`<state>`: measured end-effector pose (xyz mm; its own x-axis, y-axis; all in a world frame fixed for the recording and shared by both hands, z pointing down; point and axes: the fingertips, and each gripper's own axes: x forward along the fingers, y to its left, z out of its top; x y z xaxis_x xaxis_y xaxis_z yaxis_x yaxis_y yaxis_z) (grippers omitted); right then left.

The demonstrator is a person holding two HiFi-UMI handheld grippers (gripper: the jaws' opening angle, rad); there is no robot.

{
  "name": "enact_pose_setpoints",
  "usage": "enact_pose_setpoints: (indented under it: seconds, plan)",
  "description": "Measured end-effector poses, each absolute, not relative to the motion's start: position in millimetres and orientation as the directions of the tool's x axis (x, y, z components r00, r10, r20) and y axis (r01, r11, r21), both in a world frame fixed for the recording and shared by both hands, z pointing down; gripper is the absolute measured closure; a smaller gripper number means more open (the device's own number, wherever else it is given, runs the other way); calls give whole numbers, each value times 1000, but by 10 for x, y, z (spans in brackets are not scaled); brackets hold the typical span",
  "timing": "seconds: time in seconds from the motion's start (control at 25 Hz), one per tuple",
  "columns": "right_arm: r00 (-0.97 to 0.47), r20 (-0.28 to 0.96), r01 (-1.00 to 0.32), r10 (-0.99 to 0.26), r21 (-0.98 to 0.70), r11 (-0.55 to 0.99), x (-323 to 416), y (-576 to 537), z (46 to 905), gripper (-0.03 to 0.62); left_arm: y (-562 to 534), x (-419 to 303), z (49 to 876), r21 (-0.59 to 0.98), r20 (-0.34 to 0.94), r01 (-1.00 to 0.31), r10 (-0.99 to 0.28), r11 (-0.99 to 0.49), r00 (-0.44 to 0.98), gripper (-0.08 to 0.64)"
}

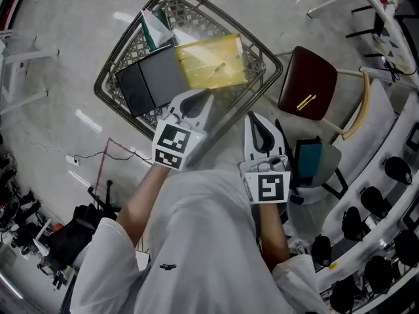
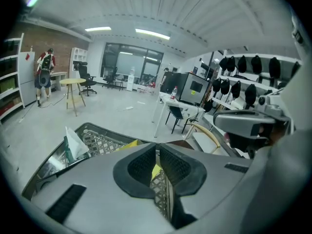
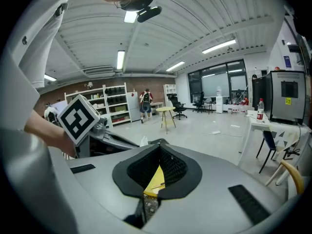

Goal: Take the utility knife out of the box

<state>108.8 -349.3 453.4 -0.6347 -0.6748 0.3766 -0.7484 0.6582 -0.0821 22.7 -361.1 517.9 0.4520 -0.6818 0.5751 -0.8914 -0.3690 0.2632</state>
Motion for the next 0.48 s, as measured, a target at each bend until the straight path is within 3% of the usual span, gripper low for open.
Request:
enact_pose_setpoints:
  seconds: [0.32, 0.48]
  plan:
    - [-650, 411, -734, -639, -121, 669, 1074, -3780, 4855, 593, -3933, 215, 5720, 249, 628, -902, -651, -352, 427, 550]
    - [-653, 427, -729, -625, -134, 671, 1123, -3885, 4977, 594, -4034, 292, 5977, 233, 654, -898, -623, -373, 429, 491]
